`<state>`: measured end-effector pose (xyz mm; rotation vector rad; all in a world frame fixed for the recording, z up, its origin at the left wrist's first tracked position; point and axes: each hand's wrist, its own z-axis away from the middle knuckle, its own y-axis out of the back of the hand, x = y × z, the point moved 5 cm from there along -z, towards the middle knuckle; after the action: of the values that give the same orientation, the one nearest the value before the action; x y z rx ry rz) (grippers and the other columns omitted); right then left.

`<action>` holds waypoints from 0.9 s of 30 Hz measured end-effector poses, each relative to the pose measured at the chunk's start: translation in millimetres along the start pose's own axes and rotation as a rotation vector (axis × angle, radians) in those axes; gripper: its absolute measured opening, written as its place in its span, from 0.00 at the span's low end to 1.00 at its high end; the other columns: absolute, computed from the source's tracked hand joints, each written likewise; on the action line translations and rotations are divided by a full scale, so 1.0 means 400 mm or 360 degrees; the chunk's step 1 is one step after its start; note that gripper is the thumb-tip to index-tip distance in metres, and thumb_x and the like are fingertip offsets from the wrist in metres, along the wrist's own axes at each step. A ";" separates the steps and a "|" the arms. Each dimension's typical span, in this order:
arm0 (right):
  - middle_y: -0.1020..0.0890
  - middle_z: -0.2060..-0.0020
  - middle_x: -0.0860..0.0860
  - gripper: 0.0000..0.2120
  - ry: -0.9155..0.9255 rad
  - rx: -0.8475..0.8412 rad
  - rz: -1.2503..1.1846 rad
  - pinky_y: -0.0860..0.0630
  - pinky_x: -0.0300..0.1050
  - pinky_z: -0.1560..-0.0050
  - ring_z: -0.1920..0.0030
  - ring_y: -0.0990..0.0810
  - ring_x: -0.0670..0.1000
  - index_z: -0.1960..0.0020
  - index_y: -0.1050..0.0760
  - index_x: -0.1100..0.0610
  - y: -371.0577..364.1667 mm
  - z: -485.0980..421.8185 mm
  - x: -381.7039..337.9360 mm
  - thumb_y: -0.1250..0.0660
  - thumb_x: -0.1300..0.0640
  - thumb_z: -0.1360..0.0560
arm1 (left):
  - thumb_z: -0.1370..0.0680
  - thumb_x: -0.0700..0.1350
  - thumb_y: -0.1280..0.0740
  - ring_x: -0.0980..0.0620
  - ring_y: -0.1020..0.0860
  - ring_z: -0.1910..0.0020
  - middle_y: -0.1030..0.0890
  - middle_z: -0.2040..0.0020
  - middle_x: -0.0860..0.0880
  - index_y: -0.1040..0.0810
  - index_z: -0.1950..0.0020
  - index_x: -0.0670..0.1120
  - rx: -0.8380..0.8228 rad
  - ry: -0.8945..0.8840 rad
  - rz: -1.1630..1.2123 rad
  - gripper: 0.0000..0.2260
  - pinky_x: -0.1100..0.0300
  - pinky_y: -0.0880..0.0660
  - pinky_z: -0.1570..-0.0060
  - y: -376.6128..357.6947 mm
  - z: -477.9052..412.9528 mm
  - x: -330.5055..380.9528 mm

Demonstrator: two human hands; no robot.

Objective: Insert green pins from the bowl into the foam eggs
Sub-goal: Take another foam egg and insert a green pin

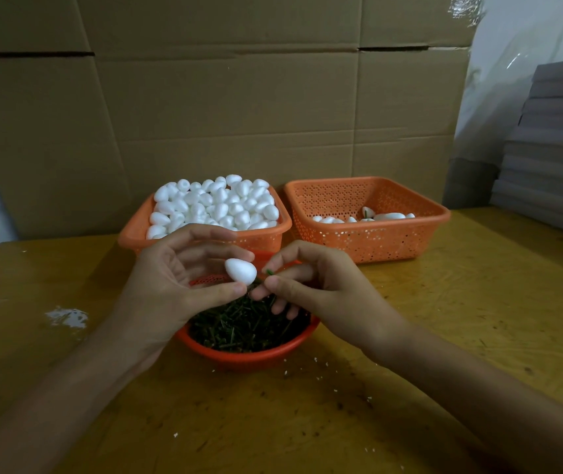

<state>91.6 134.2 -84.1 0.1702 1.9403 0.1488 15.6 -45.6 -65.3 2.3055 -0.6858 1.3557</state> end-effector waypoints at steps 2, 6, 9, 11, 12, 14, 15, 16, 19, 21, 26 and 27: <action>0.11 0.53 0.56 0.04 -0.0005 0.0008 -0.0025 0.21 0.39 0.61 0.61 0.16 0.50 0.45 0.24 0.63 0.003 -0.001 -0.001 0.31 0.64 0.19 | 0.37 0.39 0.15 0.46 0.14 0.44 0.12 0.45 0.43 0.17 0.42 0.52 -0.0007 -0.0008 0.0017 0.26 0.60 0.17 0.50 0.001 0.000 0.000; 0.11 0.54 0.56 0.03 -0.0005 0.0024 -0.0048 0.21 0.40 0.61 0.61 0.16 0.50 0.46 0.24 0.61 0.005 -0.002 -0.003 0.31 0.64 0.19 | 0.38 0.43 0.17 0.45 0.14 0.43 0.13 0.46 0.42 0.17 0.43 0.52 -0.0035 -0.0033 0.0022 0.25 0.59 0.17 0.49 0.001 0.000 0.003; 0.11 0.54 0.56 0.03 -0.0010 0.0029 -0.0054 0.21 0.39 0.61 0.61 0.16 0.49 0.46 0.24 0.60 0.005 -0.001 -0.004 0.31 0.64 0.19 | 0.38 0.43 0.17 0.45 0.14 0.43 0.13 0.47 0.42 0.16 0.45 0.52 -0.0070 -0.0062 0.0001 0.22 0.58 0.18 0.48 -0.001 0.001 0.005; 0.11 0.54 0.55 0.03 -0.0018 0.0032 -0.0048 0.21 0.40 0.60 0.61 0.16 0.49 0.46 0.24 0.60 0.004 0.000 -0.004 0.31 0.64 0.19 | 0.38 0.42 0.17 0.45 0.14 0.43 0.13 0.47 0.42 0.15 0.46 0.51 -0.0094 -0.0073 -0.0012 0.21 0.59 0.18 0.47 -0.004 0.002 0.006; 0.11 0.54 0.56 0.03 -0.0024 0.0034 -0.0046 0.21 0.40 0.60 0.61 0.17 0.49 0.46 0.24 0.60 0.004 0.001 -0.005 0.31 0.64 0.19 | 0.38 0.40 0.17 0.44 0.14 0.43 0.13 0.47 0.42 0.15 0.46 0.51 -0.0099 -0.0077 -0.0020 0.22 0.59 0.18 0.48 -0.004 0.002 0.006; 0.11 0.54 0.56 0.04 -0.0036 0.0040 -0.0035 0.20 0.40 0.60 0.61 0.17 0.50 0.46 0.24 0.62 0.004 0.002 -0.007 0.31 0.64 0.19 | 0.38 0.36 0.17 0.44 0.14 0.43 0.13 0.48 0.42 0.15 0.47 0.51 -0.0096 -0.0084 -0.0030 0.22 0.59 0.18 0.48 -0.005 0.002 0.006; 0.11 0.54 0.56 0.05 -0.0040 0.0044 -0.0026 0.20 0.40 0.60 0.60 0.16 0.51 0.45 0.24 0.63 0.004 0.003 -0.008 0.31 0.63 0.19 | 0.37 0.36 0.17 0.44 0.14 0.44 0.13 0.49 0.41 0.16 0.48 0.50 -0.0097 -0.0087 -0.0026 0.22 0.59 0.18 0.48 -0.005 0.002 0.006; 0.11 0.54 0.56 0.06 -0.0043 0.0048 -0.0023 0.20 0.40 0.60 0.60 0.16 0.51 0.44 0.24 0.64 0.004 0.004 -0.009 0.31 0.63 0.19 | 0.37 0.37 0.18 0.45 0.14 0.44 0.13 0.49 0.42 0.16 0.48 0.50 -0.0103 -0.0090 -0.0020 0.21 0.59 0.18 0.48 -0.006 0.002 0.007; 0.11 0.54 0.57 0.07 -0.0050 0.0051 -0.0020 0.20 0.40 0.60 0.60 0.16 0.52 0.44 0.24 0.66 0.004 0.006 -0.012 0.31 0.63 0.19 | 0.37 0.34 0.18 0.45 0.14 0.45 0.13 0.50 0.42 0.16 0.48 0.48 -0.0118 -0.0098 -0.0025 0.20 0.59 0.18 0.48 -0.007 0.001 0.006; 0.11 0.54 0.56 0.06 -0.0052 0.0046 -0.0013 0.20 0.40 0.60 0.59 0.16 0.53 0.44 0.24 0.65 0.003 0.007 -0.014 0.31 0.63 0.19 | 0.36 0.31 0.18 0.45 0.14 0.44 0.13 0.50 0.41 0.16 0.48 0.48 -0.0109 -0.0099 -0.0036 0.21 0.59 0.18 0.48 -0.005 0.001 0.004; 0.12 0.53 0.57 0.05 -0.0051 0.0039 -0.0021 0.20 0.40 0.60 0.59 0.16 0.53 0.45 0.24 0.63 0.003 0.007 -0.016 0.31 0.63 0.19 | 0.35 0.31 0.21 0.43 0.14 0.44 0.13 0.49 0.40 0.16 0.48 0.48 -0.0102 -0.0088 -0.0026 0.20 0.58 0.18 0.47 -0.002 0.001 -0.001; 0.12 0.53 0.57 0.05 -0.0052 0.0039 -0.0022 0.20 0.40 0.60 0.59 0.16 0.53 0.45 0.24 0.64 0.003 0.007 -0.016 0.31 0.63 0.19 | 0.35 0.31 0.20 0.43 0.14 0.44 0.13 0.49 0.41 0.16 0.48 0.48 -0.0108 -0.0090 -0.0029 0.21 0.58 0.17 0.47 -0.002 0.001 0.000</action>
<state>96.4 134.3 -79.2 0.1745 1.9108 0.1127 16.3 -45.1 -65.6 2.2986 -0.7153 1.2437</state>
